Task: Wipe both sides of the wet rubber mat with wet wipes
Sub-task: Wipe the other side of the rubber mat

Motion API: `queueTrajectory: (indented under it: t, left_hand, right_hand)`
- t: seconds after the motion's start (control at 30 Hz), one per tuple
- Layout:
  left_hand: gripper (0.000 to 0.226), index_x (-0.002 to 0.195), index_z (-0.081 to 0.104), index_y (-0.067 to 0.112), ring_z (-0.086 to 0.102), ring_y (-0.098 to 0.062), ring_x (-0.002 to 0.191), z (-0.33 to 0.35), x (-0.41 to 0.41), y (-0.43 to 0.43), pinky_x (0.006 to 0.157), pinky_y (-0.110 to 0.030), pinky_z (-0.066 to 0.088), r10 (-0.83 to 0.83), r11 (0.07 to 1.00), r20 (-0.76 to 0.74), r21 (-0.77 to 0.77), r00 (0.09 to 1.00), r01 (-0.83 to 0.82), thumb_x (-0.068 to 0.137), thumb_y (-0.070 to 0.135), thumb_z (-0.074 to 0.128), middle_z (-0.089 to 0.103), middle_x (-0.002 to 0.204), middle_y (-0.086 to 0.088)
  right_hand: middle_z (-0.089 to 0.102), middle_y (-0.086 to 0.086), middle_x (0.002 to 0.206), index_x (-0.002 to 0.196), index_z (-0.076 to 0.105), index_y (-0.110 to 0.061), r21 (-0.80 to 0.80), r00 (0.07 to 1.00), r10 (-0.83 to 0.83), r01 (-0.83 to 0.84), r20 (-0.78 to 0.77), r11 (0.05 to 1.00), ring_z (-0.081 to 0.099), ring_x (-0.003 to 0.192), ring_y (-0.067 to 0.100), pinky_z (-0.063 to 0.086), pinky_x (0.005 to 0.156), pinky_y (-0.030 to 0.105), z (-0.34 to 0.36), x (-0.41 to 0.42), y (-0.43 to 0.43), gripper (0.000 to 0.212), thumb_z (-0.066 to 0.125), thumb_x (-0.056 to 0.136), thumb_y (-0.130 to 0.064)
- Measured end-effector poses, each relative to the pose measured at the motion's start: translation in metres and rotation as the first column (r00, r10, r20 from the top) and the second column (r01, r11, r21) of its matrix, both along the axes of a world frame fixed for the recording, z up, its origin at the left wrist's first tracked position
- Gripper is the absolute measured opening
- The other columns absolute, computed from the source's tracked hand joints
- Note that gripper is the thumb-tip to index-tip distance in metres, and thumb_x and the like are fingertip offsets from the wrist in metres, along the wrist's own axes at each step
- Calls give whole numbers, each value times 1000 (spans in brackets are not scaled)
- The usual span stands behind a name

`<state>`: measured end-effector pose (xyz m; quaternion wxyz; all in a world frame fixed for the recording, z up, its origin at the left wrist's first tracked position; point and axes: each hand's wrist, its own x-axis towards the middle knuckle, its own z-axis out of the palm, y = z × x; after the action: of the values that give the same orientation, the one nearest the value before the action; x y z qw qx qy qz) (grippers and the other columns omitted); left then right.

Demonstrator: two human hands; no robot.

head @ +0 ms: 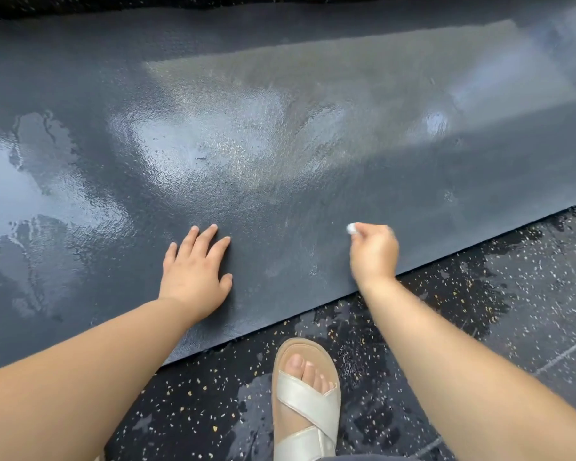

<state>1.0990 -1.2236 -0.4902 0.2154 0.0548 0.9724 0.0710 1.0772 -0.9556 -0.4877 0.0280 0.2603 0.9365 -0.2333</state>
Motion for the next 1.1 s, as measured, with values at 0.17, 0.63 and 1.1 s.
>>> queueTrajectory:
  t: [0.17, 0.63, 1.1]
  left_hand:
    - [58, 146, 28, 31, 3, -16, 146, -2, -2, -5, 116, -40, 6, 17, 998, -37, 67, 999, -15, 92, 30, 48, 11, 158, 9]
    - [58, 146, 25, 34, 3, -19, 145, -2, -16, 4, 113, -39, 9, 113, 994, -53, 10, 992, -112, 92, 43, 45, 10, 157, 4]
    - [56, 144, 33, 29, 5, -20, 145, -4, -11, 11, 115, -41, 6, 179, 983, -96, 47, 979, -175, 91, 36, 49, 16, 156, 1]
  right_hand:
    - [62, 12, 90, 92, 73, -16, -181, 644, 762, -760, -72, 625, 57, 81, 34, 49, 72, 34, 3, 72, -128, 21, 59, 81, -5]
    - [54, 16, 96, 84, 72, -20, 49, 996, 71, -68, -48, 996, 51, 85, 36, 37, 76, 31, -3, -38, -1, 24, 51, 89, -9]
    - [63, 13, 102, 102, 72, -13, 23, 985, 73, -70, -158, 997, 57, 100, 28, 36, 84, 23, 5, -36, 38, 21, 58, 88, -7]
